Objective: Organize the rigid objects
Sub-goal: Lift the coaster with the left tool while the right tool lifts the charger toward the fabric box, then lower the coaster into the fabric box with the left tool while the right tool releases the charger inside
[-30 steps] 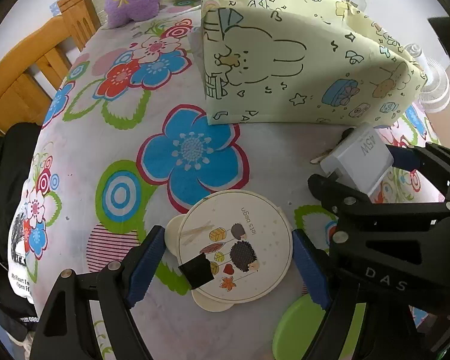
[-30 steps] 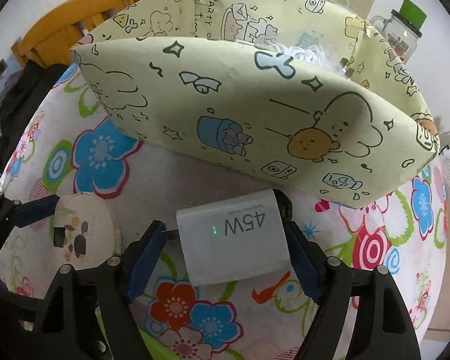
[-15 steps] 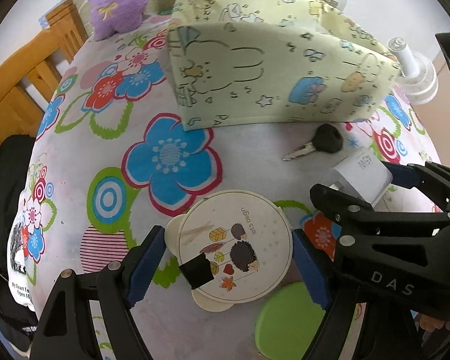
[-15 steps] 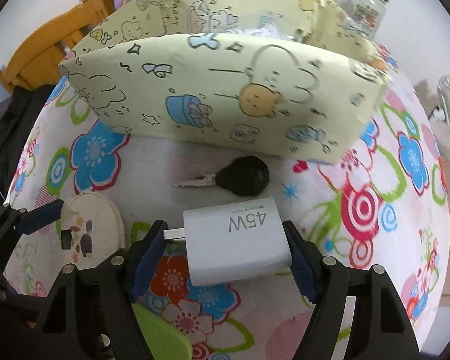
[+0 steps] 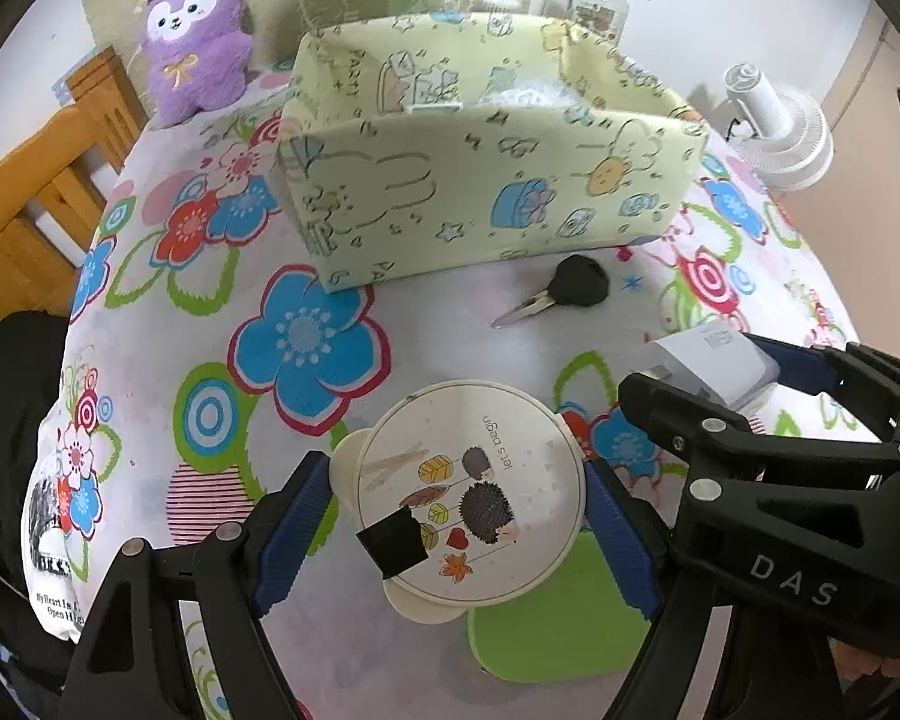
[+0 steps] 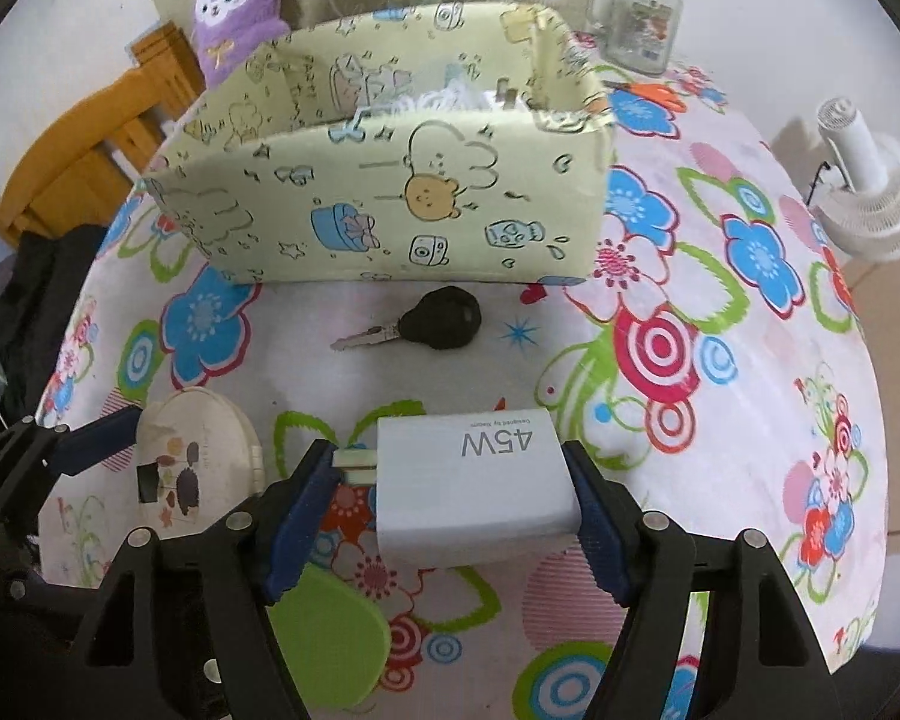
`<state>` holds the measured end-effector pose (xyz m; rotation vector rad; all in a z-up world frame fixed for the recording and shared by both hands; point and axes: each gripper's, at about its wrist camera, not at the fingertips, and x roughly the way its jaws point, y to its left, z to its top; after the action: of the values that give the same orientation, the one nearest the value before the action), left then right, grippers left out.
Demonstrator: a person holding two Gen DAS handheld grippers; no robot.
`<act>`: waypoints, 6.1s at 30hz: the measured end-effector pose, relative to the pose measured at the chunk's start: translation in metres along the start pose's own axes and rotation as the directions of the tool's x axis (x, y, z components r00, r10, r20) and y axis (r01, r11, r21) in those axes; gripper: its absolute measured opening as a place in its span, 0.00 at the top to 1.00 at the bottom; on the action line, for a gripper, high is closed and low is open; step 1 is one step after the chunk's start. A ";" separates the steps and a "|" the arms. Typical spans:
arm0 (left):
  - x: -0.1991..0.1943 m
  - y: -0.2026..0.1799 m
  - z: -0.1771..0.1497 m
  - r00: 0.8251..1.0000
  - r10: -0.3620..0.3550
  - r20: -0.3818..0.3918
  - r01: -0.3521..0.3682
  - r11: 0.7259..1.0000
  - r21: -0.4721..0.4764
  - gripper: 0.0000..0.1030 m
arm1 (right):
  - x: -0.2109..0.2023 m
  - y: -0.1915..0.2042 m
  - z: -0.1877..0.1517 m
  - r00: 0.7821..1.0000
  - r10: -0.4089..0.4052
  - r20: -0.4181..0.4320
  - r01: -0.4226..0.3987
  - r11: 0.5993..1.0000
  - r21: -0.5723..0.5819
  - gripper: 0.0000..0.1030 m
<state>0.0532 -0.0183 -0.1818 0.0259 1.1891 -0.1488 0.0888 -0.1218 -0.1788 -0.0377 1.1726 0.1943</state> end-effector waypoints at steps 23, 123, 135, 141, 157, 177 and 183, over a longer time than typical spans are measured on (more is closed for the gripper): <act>-0.070 -0.009 0.023 0.992 -0.005 0.123 -0.005 0.997 0.081 0.18 | -0.081 0.004 0.008 0.990 -0.021 0.141 0.013 0.998 0.055 0.29; -0.003 0.041 0.154 0.995 0.101 -0.024 -0.103 0.981 -0.166 0.17 | 0.017 0.047 0.194 0.968 0.251 -0.014 -0.244 0.926 -0.288 0.05; -0.001 0.024 0.158 0.996 0.094 -0.012 -0.094 0.990 -0.101 0.17 | 0.000 0.012 0.188 0.982 0.187 0.039 -0.174 0.960 -0.219 0.05; 0.005 0.015 0.162 0.996 0.091 -0.013 -0.092 0.993 -0.069 0.18 | -0.009 -0.008 0.182 0.987 0.146 0.064 -0.133 0.977 -0.169 0.05; 0.039 0.006 0.176 0.993 0.101 -0.055 -0.102 0.994 -0.030 0.17 | -0.003 -0.043 0.173 0.997 0.061 0.056 -0.056 0.995 -0.086 0.05; 0.062 -0.002 0.186 0.987 0.153 -0.040 -0.151 0.987 0.059 0.09 | 0.015 -0.058 0.168 0.999 0.040 0.027 -0.040 0.999 0.007 0.05; 0.050 0.000 0.183 0.990 0.141 -0.027 -0.139 0.989 0.048 0.05 | 0.011 -0.058 0.167 0.999 0.038 0.036 -0.039 0.999 0.024 0.05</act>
<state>0.2406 -0.0419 -0.1596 0.1526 1.2102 -0.0523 0.2550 -0.1560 -0.1280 0.0104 1.1411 0.2134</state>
